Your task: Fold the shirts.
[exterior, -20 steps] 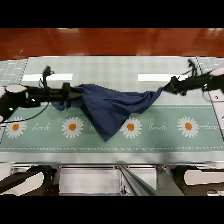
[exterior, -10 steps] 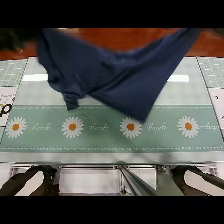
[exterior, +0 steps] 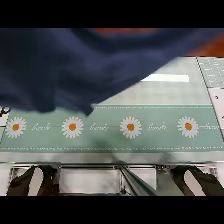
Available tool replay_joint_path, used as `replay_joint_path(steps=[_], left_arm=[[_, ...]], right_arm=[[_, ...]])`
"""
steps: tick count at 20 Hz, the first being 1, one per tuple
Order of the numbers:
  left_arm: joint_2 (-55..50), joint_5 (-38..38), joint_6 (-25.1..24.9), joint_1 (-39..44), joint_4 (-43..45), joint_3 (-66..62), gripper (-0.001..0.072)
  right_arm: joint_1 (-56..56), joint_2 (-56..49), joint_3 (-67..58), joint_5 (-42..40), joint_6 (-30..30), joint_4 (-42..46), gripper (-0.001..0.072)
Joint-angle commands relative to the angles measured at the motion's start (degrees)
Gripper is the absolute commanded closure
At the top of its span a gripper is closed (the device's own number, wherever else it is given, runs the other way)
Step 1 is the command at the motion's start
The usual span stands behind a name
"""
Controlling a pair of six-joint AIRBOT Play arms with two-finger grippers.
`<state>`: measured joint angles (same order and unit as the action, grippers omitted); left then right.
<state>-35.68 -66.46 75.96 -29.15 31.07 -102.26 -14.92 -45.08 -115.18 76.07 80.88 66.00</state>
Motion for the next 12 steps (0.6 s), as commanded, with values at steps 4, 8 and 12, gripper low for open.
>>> replay_joint_path(steps=[4, 8, 12], left_arm=[[12.5, -2.8, 10.7, 0.8, 31.4, -1.1, 0.0684], [11.4, -8.8, 13.3, 4.5, 34.2, 5.7, 0.0684], [6.6, -12.5, 8.3, 4.5, 22.7, 23.6, 0.0684]], right_arm=[[0.0, 12.1, 1.7, 7.0, 3.8, 14.4, 0.0683], [0.0, 13.2, 9.1, 7.5, 4.2, 13.9, 0.0682], [0.0, 11.1, 25.2, 3.1, 1.8, 5.2, 0.0682]])
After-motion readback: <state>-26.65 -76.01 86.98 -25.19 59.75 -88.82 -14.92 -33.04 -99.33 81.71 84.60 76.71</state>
